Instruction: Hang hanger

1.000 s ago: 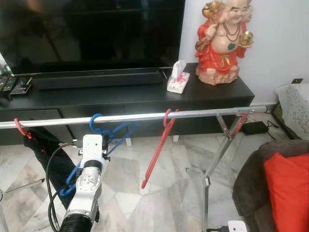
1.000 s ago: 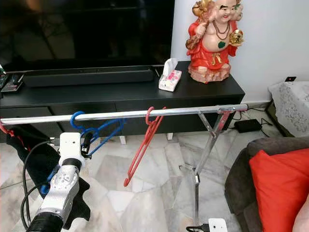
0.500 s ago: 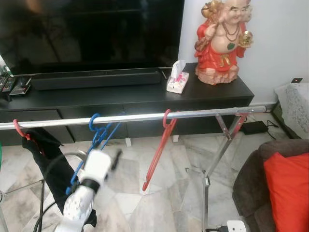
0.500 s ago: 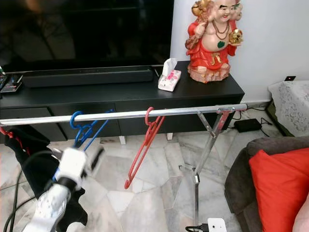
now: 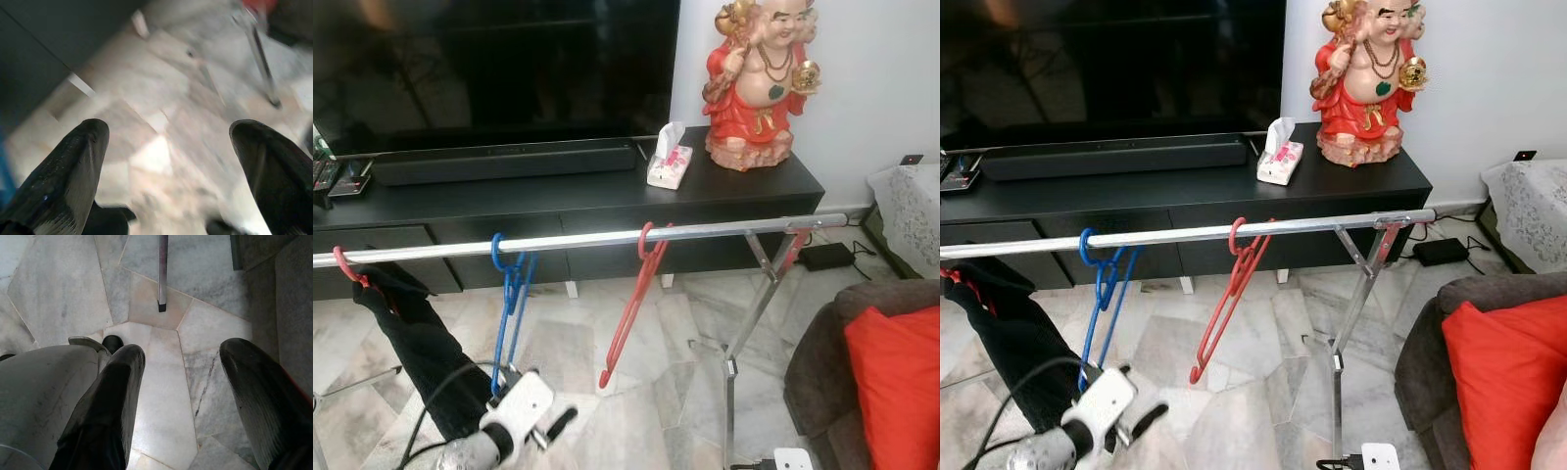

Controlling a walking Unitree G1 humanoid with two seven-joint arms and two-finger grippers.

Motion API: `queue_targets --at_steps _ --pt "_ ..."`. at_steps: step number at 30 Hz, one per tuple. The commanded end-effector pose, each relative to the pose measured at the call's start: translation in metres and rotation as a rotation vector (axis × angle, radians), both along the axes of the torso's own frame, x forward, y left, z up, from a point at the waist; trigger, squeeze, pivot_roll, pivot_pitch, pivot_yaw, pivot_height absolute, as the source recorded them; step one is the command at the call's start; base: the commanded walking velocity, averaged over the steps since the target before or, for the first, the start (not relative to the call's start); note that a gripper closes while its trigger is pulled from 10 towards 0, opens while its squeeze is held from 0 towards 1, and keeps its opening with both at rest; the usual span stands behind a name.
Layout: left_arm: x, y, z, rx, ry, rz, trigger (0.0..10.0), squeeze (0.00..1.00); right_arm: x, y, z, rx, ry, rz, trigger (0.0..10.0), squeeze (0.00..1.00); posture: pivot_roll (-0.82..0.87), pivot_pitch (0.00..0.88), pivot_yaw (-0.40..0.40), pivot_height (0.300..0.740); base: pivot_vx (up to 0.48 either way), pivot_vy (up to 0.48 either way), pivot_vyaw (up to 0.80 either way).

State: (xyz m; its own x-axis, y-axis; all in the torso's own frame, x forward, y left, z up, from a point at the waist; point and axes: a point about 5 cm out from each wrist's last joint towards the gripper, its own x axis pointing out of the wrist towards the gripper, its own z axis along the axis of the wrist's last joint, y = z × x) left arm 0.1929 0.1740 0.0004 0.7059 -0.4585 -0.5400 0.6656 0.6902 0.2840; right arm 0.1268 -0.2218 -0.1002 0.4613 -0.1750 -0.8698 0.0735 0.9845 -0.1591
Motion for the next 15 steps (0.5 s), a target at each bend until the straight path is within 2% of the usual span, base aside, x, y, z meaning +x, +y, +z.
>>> queue_targets --at_steps 1,2,4,8,12,13,14,15 --pt "-0.012 0.007 -0.011 0.085 0.068 -0.070 10.0 1.00 -0.002 0.002 -0.001 0.004 0.007 -0.001 10.0 0.00 -0.17 0.000 0.009 0.740 0.000 0.000 0.00" --pt "-0.015 0.010 -0.015 0.126 0.085 -0.104 10.0 1.00 -0.003 0.002 -0.001 0.004 0.009 -0.002 10.0 0.00 -0.17 0.000 0.009 0.740 0.000 0.000 0.00" --pt "-0.018 0.011 -0.017 0.134 0.105 -0.110 10.0 1.00 -0.003 0.002 -0.001 0.003 0.009 -0.003 10.0 0.00 -0.17 0.000 0.009 0.740 0.000 0.000 0.00" --pt "-0.023 0.015 -0.022 0.216 0.131 -0.178 10.0 1.00 -0.003 0.002 -0.001 0.004 0.011 -0.004 10.0 0.00 -0.17 0.000 0.011 0.740 0.000 0.000 0.00" --pt "-0.028 0.021 -0.032 0.336 0.170 -0.236 10.0 1.00 -0.003 0.002 -0.002 0.005 0.012 -0.002 10.0 0.00 -0.18 0.000 0.013 0.740 0.000 0.000 0.00" --pt "-0.028 0.021 -0.032 0.336 0.170 -0.236 10.0 1.00 -0.003 0.002 -0.002 0.005 0.012 -0.002 10.0 0.00 -0.18 0.000 0.013 0.740 0.000 0.000 0.00" --pt "-0.030 0.023 -0.035 0.357 0.184 -0.239 10.0 0.85 -0.003 0.002 -0.002 0.005 0.012 -0.003 10.0 0.00 -0.18 0.000 0.013 0.740 0.000 0.000 0.00" --pt "-0.038 0.027 -0.043 0.403 0.241 -0.273 10.0 0.27 -0.004 0.002 -0.002 0.005 0.012 -0.003 10.0 0.00 -0.17 0.000 0.013 0.740 0.000 0.000 0.00"
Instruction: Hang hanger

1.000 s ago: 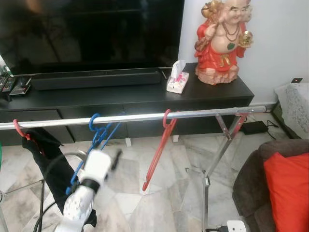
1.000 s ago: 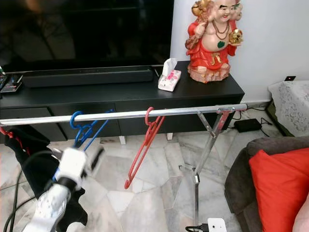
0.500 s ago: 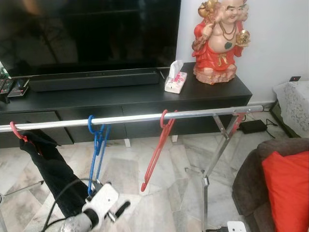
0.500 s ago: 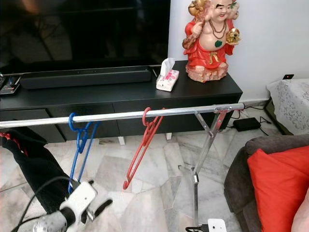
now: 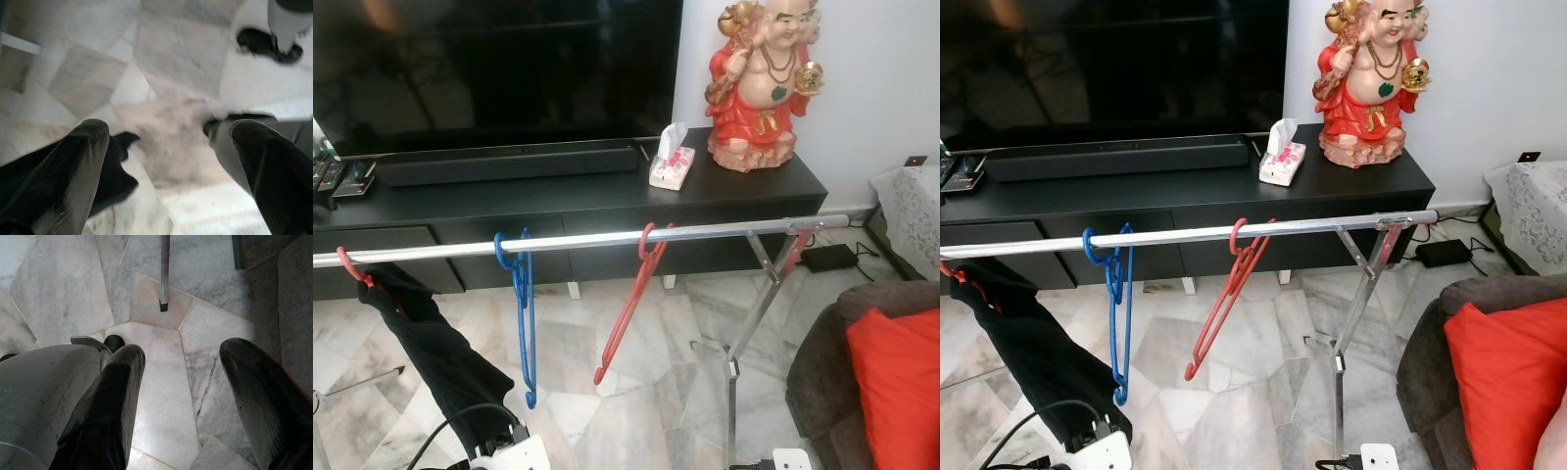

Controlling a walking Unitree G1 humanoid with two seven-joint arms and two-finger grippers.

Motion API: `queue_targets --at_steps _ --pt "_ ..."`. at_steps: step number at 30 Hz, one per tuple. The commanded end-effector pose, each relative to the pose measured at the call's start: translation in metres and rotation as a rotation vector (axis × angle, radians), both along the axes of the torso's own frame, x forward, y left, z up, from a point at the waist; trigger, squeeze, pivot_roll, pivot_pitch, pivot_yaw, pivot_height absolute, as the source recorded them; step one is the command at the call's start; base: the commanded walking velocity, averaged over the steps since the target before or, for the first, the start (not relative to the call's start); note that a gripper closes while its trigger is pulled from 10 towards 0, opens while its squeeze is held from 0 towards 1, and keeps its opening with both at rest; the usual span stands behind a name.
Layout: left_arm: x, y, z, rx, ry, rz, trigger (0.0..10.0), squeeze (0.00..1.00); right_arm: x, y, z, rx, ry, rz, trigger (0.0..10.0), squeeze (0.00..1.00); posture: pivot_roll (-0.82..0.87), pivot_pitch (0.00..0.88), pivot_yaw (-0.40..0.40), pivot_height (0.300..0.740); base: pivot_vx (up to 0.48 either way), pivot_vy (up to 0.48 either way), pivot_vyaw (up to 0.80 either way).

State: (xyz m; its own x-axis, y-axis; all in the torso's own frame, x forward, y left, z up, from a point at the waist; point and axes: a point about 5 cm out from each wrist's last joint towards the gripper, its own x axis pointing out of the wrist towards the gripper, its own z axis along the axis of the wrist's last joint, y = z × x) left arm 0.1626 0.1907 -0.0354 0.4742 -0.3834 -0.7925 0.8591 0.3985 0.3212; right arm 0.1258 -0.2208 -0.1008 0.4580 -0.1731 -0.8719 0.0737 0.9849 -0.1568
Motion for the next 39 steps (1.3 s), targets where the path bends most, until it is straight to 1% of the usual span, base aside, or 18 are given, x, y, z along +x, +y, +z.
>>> queue_targets --at_steps 1,2,5,9,10,11,14,15,16,17,19,21,22,23,24,29,32,39 --pt "-0.007 0.010 -0.007 0.078 0.049 -0.026 10.0 0.27 -0.003 0.001 -0.001 0.002 0.008 -0.003 10.0 0.00 -0.17 0.000 0.013 0.740 0.000 0.000 0.00" --pt "-0.017 0.014 -0.014 0.136 0.100 -0.078 10.0 0.00 -0.003 0.001 -0.001 0.002 0.009 -0.003 10.0 0.00 -0.17 0.000 0.013 0.740 0.000 0.000 0.00" --pt "-0.022 0.017 -0.018 0.163 0.133 -0.095 10.0 0.00 -0.003 0.002 -0.001 0.003 0.009 -0.003 10.0 0.00 -0.17 0.000 0.014 0.740 0.000 0.000 0.00" --pt "-0.023 0.026 -0.028 0.214 0.120 0.044 10.0 0.00 -0.003 0.002 -0.001 0.005 0.011 0.001 10.0 0.00 -0.17 0.000 0.016 0.740 0.000 0.000 0.00" --pt "-0.022 0.028 -0.030 0.223 0.114 0.101 10.0 0.00 -0.003 0.003 -0.001 0.006 0.011 0.001 10.0 0.00 -0.17 0.000 0.016 0.740 0.000 0.000 0.00" --pt "-0.019 0.031 -0.035 0.216 0.103 0.231 10.0 0.00 -0.003 0.003 -0.002 0.006 0.011 0.002 10.0 0.00 -0.17 0.000 0.016 0.740 0.000 0.000 0.00" --pt "-0.017 0.032 -0.037 0.207 0.100 0.299 10.0 0.00 -0.003 0.003 -0.002 0.005 0.011 0.002 10.0 0.00 -0.17 0.000 0.016 0.740 0.000 0.000 0.00" --pt "-0.015 0.034 -0.042 0.155 0.112 0.495 10.0 0.00 -0.003 0.003 -0.002 0.005 0.011 0.002 10.0 0.00 -0.17 0.000 0.017 0.740 0.000 0.000 0.00" --pt "-0.015 0.034 -0.043 0.137 0.119 0.556 10.0 0.00 -0.003 0.003 -0.002 0.005 0.011 0.001 10.0 0.00 -0.18 0.000 0.018 0.740 0.000 0.000 0.00" --pt "-0.015 0.034 -0.043 0.137 0.119 0.556 10.0 0.00 -0.003 0.003 -0.002 0.005 0.011 0.001 10.0 0.00 -0.18 0.000 0.018 0.740 0.000 0.000 0.00" --pt "-0.017 0.036 -0.049 0.110 0.136 0.719 10.0 0.00 -0.003 0.003 -0.002 0.004 0.011 -0.002 10.0 0.00 -0.18 0.000 0.020 0.740 0.000 0.000 0.00" --pt "-0.017 0.037 -0.051 0.097 0.130 0.797 10.0 0.00 -0.003 0.004 -0.002 0.003 0.012 -0.004 10.0 0.00 -0.18 0.000 0.020 0.740 0.000 0.000 0.00" --pt "-0.015 0.036 -0.052 0.045 0.117 0.884 10.0 0.00 -0.004 0.004 -0.002 0.004 0.013 -0.004 10.0 0.00 -0.18 0.000 0.022 0.740 0.000 0.000 0.00" --pt "-0.015 0.036 -0.052 0.045 0.117 0.884 10.0 0.00 -0.004 0.004 -0.002 0.004 0.013 -0.004 10.0 0.00 -0.18 0.000 0.022 0.740 0.000 0.000 0.00" --pt "-0.013 0.035 -0.053 0.007 0.114 0.954 10.0 0.00 -0.004 0.004 -0.002 0.005 0.013 -0.005 10.0 0.00 -0.18 0.000 0.024 0.740 0.000 0.000 0.00" --pt "-0.009 0.031 -0.053 -0.083 0.117 1.074 10.0 0.00 -0.004 0.003 -0.002 0.011 0.007 -0.021 10.0 0.00 -0.18 0.000 0.024 0.740 0.000 0.000 0.00" --pt "-0.007 0.033 -0.053 -0.135 0.120 1.202 10.0 0.00 -0.002 0.002 -0.001 0.009 -0.005 -0.035 10.0 0.00 -0.19 0.000 0.027 0.740 0.000 0.000 0.00" --pt "-0.008 0.030 -0.056 -0.125 0.140 1.197 10.0 0.00 0.002 0.002 0.000 0.010 -0.024 -0.041 10.0 0.00 -0.20 0.000 0.034 0.740 0.000 0.000 0.00"
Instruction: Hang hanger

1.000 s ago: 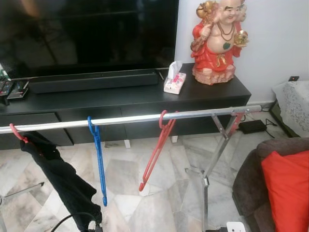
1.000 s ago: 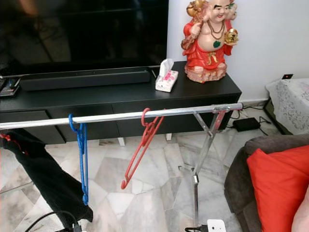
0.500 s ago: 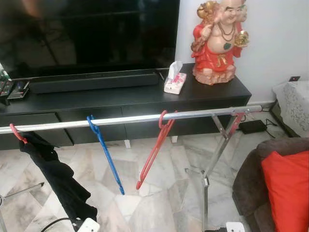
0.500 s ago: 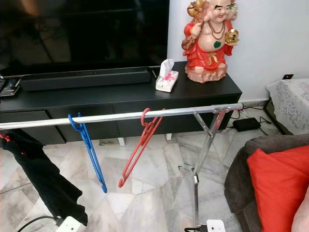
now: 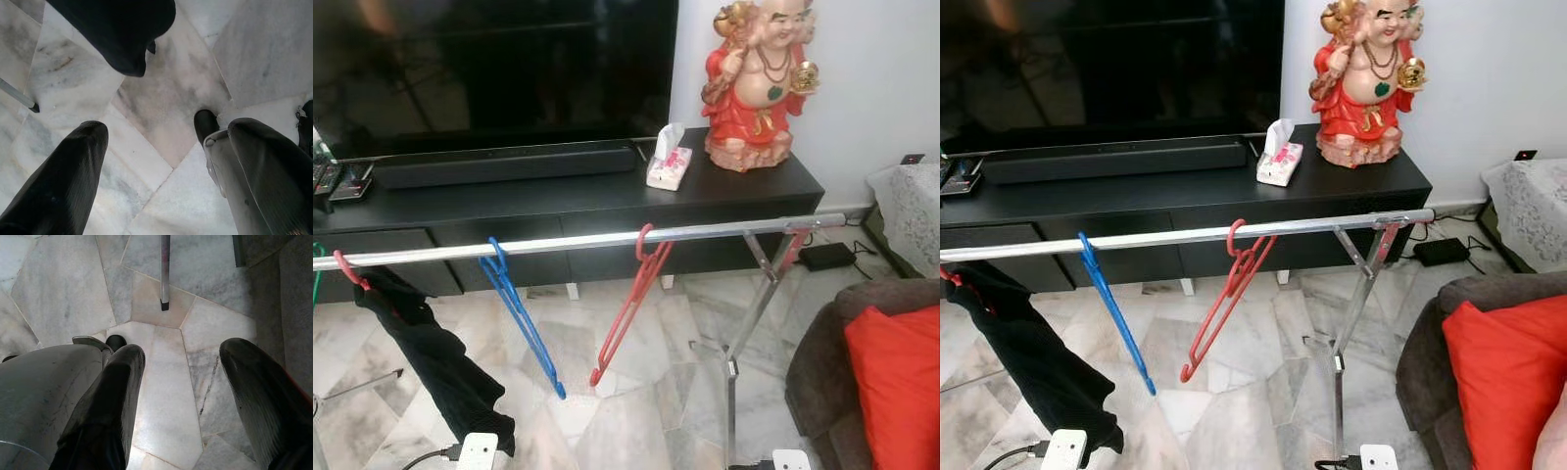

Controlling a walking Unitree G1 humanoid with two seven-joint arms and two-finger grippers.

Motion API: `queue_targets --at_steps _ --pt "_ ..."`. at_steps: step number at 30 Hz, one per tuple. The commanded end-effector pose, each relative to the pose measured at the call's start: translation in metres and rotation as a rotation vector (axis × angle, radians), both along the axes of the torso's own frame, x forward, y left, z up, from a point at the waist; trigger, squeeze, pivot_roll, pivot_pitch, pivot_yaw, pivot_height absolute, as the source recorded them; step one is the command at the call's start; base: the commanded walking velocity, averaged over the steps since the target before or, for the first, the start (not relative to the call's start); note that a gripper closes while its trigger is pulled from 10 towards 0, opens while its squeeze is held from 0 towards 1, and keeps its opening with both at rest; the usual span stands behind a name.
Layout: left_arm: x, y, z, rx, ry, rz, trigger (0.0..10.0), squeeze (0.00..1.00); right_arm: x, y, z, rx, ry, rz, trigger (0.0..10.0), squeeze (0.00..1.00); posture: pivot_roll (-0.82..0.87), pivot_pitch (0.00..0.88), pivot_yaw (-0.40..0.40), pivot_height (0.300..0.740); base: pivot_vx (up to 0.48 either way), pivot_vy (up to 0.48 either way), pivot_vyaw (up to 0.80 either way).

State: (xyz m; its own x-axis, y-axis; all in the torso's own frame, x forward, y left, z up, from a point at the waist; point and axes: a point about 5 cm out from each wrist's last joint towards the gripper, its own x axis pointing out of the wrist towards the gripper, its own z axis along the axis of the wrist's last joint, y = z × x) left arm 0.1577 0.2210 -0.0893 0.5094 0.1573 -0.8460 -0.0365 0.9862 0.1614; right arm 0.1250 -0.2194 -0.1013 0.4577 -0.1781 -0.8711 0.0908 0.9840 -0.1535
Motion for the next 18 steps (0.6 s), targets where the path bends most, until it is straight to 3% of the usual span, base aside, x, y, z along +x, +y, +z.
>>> queue_targets --at_steps 1,6,18 --pt "-0.003 -0.002 -0.002 -0.012 0.016 0.011 10.0 0.00 0.003 0.001 0.001 0.006 -0.021 -0.023 10.0 0.00 -0.20 0.000 0.033 0.740 0.000 0.000 0.00" --pt "-0.003 -0.005 -0.003 -0.021 0.026 0.014 10.0 0.00 0.004 0.000 0.002 0.002 -0.022 -0.019 10.0 0.00 -0.19 0.000 0.026 0.740 0.000 0.110 0.00" --pt "-0.012 0.007 -0.004 -0.010 0.059 0.016 10.0 0.00 0.006 0.002 0.002 0.004 -0.029 -0.025 10.0 0.00 -0.20 0.000 0.031 0.740 0.000 0.380 0.00"
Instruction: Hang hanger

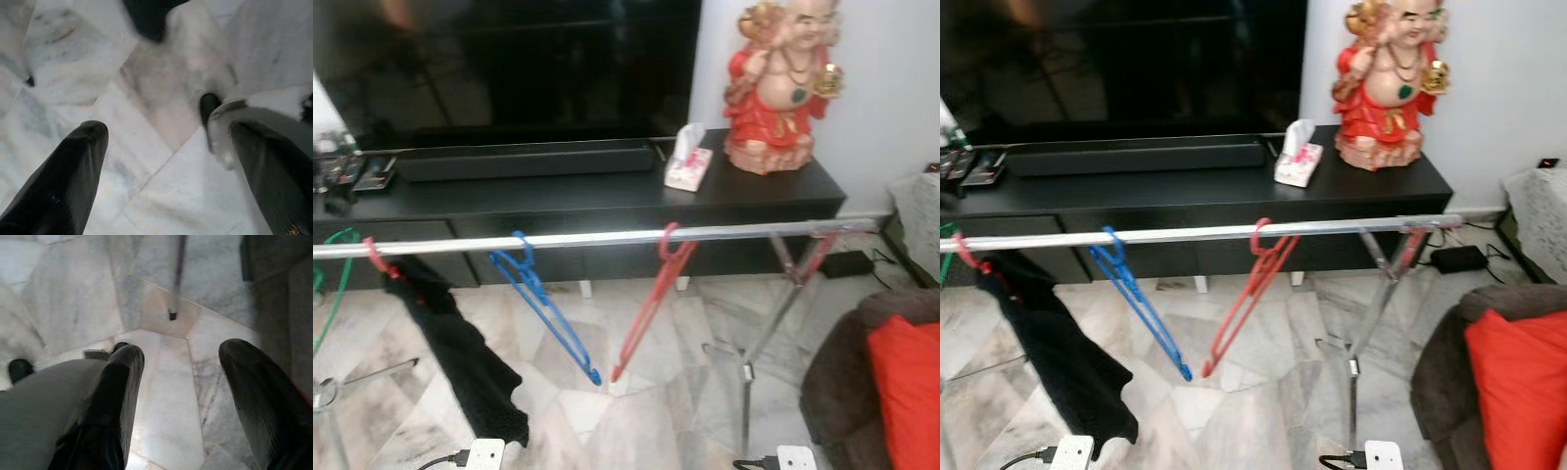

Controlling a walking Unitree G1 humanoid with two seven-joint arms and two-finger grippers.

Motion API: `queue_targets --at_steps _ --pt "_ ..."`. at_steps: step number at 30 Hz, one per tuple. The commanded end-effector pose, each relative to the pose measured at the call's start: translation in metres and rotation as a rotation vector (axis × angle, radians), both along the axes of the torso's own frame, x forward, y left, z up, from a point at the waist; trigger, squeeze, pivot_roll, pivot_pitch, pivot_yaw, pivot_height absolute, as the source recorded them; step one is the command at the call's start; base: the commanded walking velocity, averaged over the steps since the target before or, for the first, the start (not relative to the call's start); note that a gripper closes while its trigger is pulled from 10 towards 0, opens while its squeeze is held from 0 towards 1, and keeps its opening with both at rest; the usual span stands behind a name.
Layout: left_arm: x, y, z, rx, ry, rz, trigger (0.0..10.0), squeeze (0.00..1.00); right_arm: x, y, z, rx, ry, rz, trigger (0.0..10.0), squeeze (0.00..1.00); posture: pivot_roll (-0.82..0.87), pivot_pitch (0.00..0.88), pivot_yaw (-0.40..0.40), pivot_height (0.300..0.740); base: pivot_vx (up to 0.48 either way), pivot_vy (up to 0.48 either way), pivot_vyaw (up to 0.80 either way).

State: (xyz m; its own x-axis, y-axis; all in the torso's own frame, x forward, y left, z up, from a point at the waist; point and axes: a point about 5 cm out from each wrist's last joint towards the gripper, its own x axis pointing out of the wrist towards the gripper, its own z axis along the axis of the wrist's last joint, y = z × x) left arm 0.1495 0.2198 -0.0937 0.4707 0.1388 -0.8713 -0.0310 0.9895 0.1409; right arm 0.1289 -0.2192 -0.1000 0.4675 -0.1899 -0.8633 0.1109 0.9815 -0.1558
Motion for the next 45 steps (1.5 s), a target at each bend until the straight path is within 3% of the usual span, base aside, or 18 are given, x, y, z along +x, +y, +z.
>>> queue_targets --at_steps 1,11,17,28,45 --pt "-0.005 0.012 0.000 0.017 0.019 0.019 10.0 0.00 0.002 0.003 0.000 0.008 -0.012 -0.005 10.0 0.00 -0.19 0.000 0.032 0.740 0.000 0.382 0.00" --pt "-0.006 0.023 0.003 0.035 0.024 0.013 10.0 0.00 0.002 0.003 0.000 0.005 -0.011 -0.010 10.0 0.00 -0.20 0.000 0.036 0.740 0.000 0.207 0.00" --pt "-0.012 0.010 -0.002 0.021 0.035 -0.006 10.0 0.00 0.002 0.003 0.000 0.004 -0.015 -0.016 10.0 0.00 -0.19 0.000 0.037 0.740 0.000 0.000 0.00" --pt "-0.004 -0.004 -0.002 0.009 0.017 -0.055 10.0 0.00 0.003 0.003 0.001 0.003 -0.019 -0.021 10.0 0.00 -0.19 0.000 0.036 0.740 0.000 0.000 0.00" --pt "-0.002 -0.011 -0.003 0.000 0.008 -0.092 10.0 0.00 0.001 0.002 0.000 -0.004 -0.016 -0.034 10.0 0.00 -0.19 0.000 0.040 0.740 -0.087 0.000 0.00"
